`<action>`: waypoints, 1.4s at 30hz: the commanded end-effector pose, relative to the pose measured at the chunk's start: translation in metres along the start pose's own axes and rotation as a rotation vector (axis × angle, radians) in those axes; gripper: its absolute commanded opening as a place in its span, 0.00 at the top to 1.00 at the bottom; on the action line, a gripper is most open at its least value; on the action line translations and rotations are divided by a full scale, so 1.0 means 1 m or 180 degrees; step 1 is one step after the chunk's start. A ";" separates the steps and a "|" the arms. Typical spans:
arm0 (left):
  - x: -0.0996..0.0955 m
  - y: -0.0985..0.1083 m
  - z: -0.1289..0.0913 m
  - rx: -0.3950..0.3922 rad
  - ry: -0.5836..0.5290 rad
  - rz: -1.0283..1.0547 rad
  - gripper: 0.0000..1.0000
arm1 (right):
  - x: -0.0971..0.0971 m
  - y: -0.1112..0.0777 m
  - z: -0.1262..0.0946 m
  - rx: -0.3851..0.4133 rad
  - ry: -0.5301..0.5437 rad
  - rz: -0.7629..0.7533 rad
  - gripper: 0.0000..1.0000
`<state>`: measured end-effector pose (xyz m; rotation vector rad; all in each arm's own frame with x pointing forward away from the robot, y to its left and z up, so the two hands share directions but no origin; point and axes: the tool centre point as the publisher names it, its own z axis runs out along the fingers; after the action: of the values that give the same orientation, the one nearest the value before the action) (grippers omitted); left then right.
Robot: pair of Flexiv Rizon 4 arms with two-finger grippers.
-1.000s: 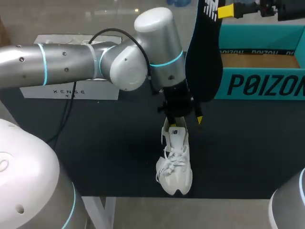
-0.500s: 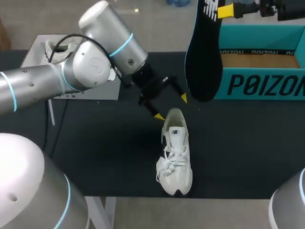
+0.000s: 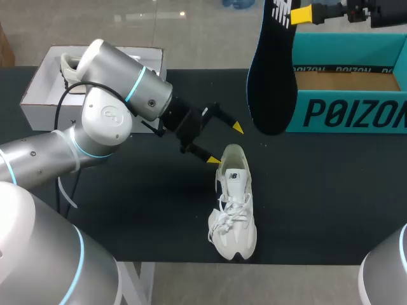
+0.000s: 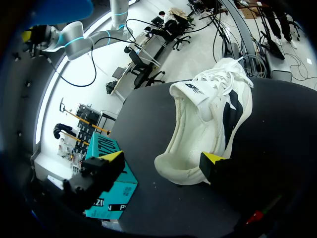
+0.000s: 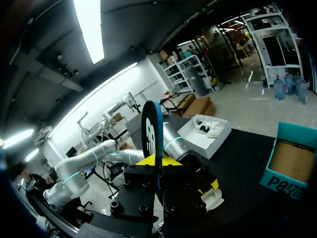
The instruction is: Take the shoe out of the shoebox, open the shoe tongue, remove and reinsert the insole, then place the shoe into the shoebox
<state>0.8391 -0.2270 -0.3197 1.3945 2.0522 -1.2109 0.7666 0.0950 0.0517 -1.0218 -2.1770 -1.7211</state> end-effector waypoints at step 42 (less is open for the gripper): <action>-0.053 -0.045 -0.027 0.0492 -0.1380 0.0676 0.00 | 0.000 0.002 0.002 0.0009 -0.0004 0.0004 1.00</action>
<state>0.8325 -0.2237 -0.2491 1.2657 1.5056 -1.4651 0.7666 0.0950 0.0518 -1.0217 -2.1771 -1.7210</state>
